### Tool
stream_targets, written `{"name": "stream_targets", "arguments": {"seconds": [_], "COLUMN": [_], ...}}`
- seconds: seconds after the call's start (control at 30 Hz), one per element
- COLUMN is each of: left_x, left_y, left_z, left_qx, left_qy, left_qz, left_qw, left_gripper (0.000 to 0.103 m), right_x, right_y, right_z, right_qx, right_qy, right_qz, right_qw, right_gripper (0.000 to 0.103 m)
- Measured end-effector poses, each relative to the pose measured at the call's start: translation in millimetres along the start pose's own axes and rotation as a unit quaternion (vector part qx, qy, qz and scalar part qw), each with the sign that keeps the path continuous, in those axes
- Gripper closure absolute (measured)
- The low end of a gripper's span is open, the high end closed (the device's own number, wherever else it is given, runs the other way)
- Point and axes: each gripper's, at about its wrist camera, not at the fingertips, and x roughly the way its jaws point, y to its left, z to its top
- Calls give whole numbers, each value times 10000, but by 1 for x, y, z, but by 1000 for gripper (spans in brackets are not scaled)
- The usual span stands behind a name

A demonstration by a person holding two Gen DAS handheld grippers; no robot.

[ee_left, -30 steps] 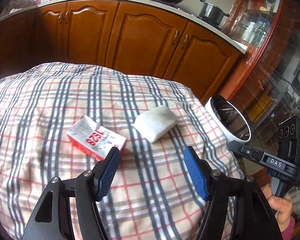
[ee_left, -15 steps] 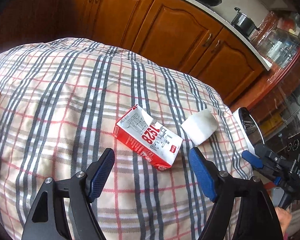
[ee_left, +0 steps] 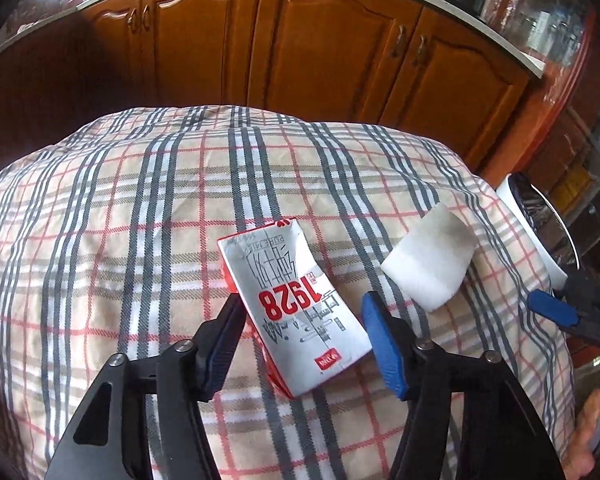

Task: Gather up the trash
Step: 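Move both open tools toward the red-and-white milk carton and white sponge, then grasp the red-and-white milk carton with the left tool while the right tool grasps the white sponge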

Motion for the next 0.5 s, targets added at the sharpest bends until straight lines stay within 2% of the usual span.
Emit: {"name": "stream_targets", "arguments": {"seconds": [0.1, 0.23, 0.33, 0.5], "left_x": [-11, -21, -26, -31], "left_y": [7, 20, 27, 32], "left_z": [-6, -17, -24, -31], "left_qx": [320, 443, 375, 224], "left_qy": [-44, 25, 32, -48], "left_qz": [26, -108, -163, -156], "left_qw": [9995, 9990, 9992, 9996], "left_gripper": [54, 56, 57, 56], "right_x": [11, 34, 61, 100], "right_y": [5, 16, 26, 46], "right_z": [4, 12, 17, 25], "right_qx": [-13, -116, -167, -253], "right_qy": [77, 273, 484, 518], "right_qz": [-12, -145, -506, -1308], "right_qw": [10000, 9995, 9974, 9897], "right_gripper": [15, 15, 15, 13]}}
